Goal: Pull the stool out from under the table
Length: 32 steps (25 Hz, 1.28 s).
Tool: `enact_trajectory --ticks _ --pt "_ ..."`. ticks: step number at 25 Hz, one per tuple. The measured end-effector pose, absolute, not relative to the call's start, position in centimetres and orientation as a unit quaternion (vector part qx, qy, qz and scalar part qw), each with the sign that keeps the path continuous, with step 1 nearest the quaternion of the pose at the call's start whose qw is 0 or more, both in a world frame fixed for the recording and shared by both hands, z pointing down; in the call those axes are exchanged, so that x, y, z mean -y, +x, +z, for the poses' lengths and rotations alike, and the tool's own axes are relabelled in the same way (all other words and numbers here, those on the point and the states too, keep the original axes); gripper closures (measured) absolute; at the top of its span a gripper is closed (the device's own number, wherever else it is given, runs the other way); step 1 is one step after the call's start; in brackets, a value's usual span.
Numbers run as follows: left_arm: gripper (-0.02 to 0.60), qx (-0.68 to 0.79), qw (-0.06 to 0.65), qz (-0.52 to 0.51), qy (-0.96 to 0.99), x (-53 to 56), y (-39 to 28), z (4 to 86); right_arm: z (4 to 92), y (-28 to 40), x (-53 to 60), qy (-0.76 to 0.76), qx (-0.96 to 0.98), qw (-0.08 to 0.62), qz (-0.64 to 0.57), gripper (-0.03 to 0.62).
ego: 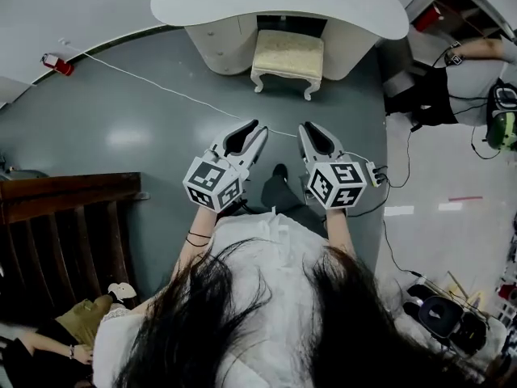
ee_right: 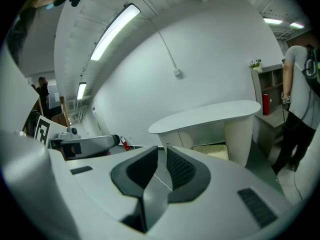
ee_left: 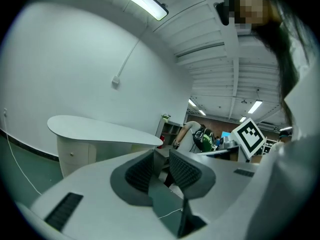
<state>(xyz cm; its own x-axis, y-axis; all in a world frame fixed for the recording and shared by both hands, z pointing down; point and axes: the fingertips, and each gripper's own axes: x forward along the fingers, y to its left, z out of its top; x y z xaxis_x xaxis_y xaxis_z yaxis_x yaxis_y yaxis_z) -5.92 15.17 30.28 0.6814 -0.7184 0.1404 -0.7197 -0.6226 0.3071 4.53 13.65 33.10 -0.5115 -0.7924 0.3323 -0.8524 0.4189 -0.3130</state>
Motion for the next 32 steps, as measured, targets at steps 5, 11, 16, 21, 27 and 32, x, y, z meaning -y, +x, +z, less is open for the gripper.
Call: enact_trajectory --ticks 5,11,16,21,27,32 --pt "0.474 0.402 0.172 0.007 0.899 -11.5 -3.6 30.5 33.3 6.7 -10.1 0.481 0.844 0.067 0.227 0.526" --pt "0.474 0.405 0.173 0.038 0.897 -10.1 -1.5 32.0 34.9 8.9 -8.2 0.477 0.842 0.065 0.244 0.526" --pt "0.474 0.405 0.162 0.064 0.898 -9.6 -1.3 33.1 36.8 9.9 -8.1 0.478 0.835 0.07 0.264 0.528" --pt "0.474 0.391 0.132 0.104 0.905 -7.8 -1.7 34.5 38.0 10.1 -7.5 0.484 0.83 0.082 0.265 0.526" --pt "0.474 0.413 0.113 0.074 0.901 -3.3 -2.5 36.4 40.2 12.1 -5.9 0.501 0.816 0.097 0.271 0.526" --pt "0.474 0.416 0.13 0.081 0.897 0.8 -5.8 40.6 43.0 11.6 -3.3 0.509 0.811 0.125 0.26 0.526"
